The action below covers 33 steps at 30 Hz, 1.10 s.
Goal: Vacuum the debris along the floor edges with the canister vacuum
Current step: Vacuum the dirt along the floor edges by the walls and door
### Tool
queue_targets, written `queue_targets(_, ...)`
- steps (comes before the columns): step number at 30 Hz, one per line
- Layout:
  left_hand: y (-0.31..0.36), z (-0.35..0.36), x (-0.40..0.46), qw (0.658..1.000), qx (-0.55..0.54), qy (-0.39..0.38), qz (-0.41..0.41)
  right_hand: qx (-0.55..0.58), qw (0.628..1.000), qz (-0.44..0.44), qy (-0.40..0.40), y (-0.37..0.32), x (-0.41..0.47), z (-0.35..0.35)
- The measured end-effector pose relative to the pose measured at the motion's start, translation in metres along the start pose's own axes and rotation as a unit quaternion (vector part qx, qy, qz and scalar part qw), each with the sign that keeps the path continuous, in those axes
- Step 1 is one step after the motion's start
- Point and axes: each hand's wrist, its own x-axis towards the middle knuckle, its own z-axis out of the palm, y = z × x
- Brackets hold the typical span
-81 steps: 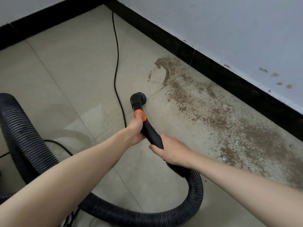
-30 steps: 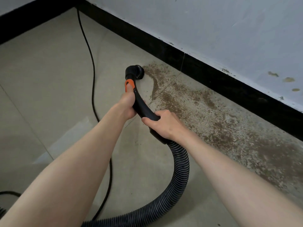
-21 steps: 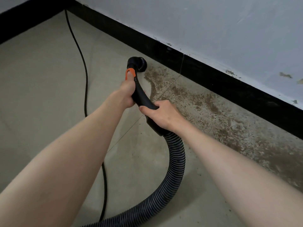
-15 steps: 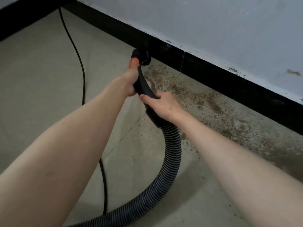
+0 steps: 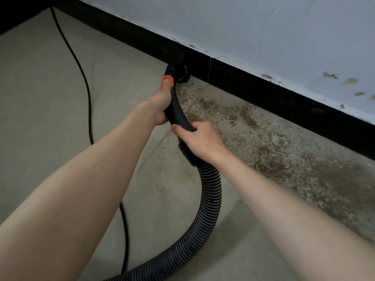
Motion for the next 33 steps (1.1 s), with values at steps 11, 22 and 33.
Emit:
queue_targets(11, -0.023, 0.022, -0.031, 0.996, -0.001, -0.074, -0.054, -0.058, 0.997, 0.034, 0.039, 0.009, -0.049, -0.022)
queue_targets(22, -0.045, 0.046, -0.056, 0.990, 0.022, -0.119, -0.074, -0.108, 0.988, 0.073, 0.080, 0.020, -0.094, -0.031)
queue_targets(33, -0.060, 0.067, -0.091, 0.981, -0.011, -0.177, -0.081, -0.119, 0.981, 0.113, 0.099, 0.028, -0.128, -0.045)
